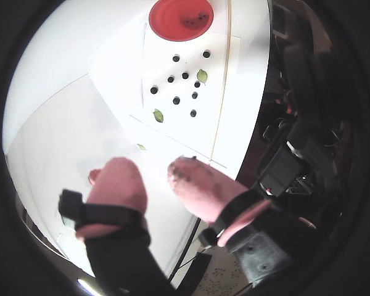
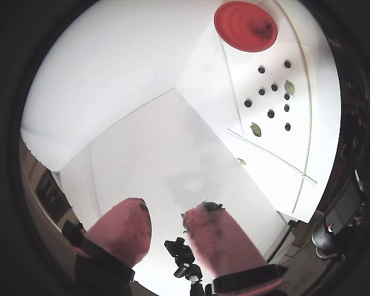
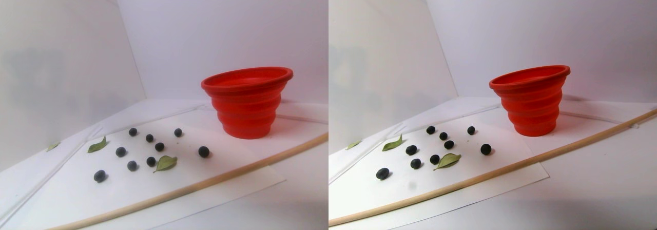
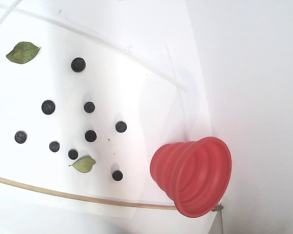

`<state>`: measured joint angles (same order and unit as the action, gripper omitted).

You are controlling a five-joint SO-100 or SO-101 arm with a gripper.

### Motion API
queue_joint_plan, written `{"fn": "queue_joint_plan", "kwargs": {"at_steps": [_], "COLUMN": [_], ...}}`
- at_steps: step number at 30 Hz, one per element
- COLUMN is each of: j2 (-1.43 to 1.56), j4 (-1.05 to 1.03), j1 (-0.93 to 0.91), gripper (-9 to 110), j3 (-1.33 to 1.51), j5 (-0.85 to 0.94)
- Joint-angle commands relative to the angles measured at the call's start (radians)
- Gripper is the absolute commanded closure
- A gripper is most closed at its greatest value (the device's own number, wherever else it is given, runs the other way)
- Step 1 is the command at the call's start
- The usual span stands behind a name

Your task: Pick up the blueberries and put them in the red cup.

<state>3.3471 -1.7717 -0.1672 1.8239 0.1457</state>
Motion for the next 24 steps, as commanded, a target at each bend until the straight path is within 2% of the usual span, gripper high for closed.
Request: {"fn": "queue_joint_plan", "kwargs": {"at_steps": [1,24], "j2": [-0.008,-0.014], "j4": [0.008,0.017], "j1": [-0.011,0.037], "gripper": [90,89], "j3": [-0.006,-0.034], "j5": [0.006,0.034]}}
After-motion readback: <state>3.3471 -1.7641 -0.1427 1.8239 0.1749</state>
